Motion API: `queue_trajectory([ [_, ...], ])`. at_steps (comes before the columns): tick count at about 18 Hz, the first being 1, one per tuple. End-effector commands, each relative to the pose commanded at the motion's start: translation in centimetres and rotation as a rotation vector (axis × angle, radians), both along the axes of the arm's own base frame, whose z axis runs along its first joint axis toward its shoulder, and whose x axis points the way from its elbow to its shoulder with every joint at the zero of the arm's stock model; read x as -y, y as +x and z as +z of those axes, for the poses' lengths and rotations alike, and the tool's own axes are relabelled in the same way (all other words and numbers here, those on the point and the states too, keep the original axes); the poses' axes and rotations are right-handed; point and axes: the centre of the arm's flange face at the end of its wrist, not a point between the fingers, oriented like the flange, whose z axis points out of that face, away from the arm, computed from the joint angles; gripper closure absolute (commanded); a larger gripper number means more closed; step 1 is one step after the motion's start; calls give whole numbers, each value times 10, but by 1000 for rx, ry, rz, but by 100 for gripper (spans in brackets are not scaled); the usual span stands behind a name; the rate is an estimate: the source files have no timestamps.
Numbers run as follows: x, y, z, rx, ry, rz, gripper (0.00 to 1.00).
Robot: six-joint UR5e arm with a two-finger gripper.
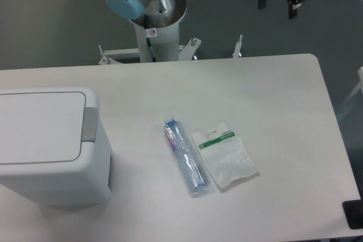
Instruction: Open the trash can
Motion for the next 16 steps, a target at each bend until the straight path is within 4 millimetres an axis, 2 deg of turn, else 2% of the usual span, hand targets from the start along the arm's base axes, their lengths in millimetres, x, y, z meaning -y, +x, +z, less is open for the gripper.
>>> queue_trajectory([
  [4, -3, 3, 1, -1, 4, 2, 0],
  [7, -20, 9, 0, 10, 7, -31, 0],
  [9, -25, 11, 0, 35, 45, 39, 0],
  [12, -62, 26, 1, 112, 165, 144, 0],
  [16, -99, 47, 10, 227, 317, 351, 0],
])
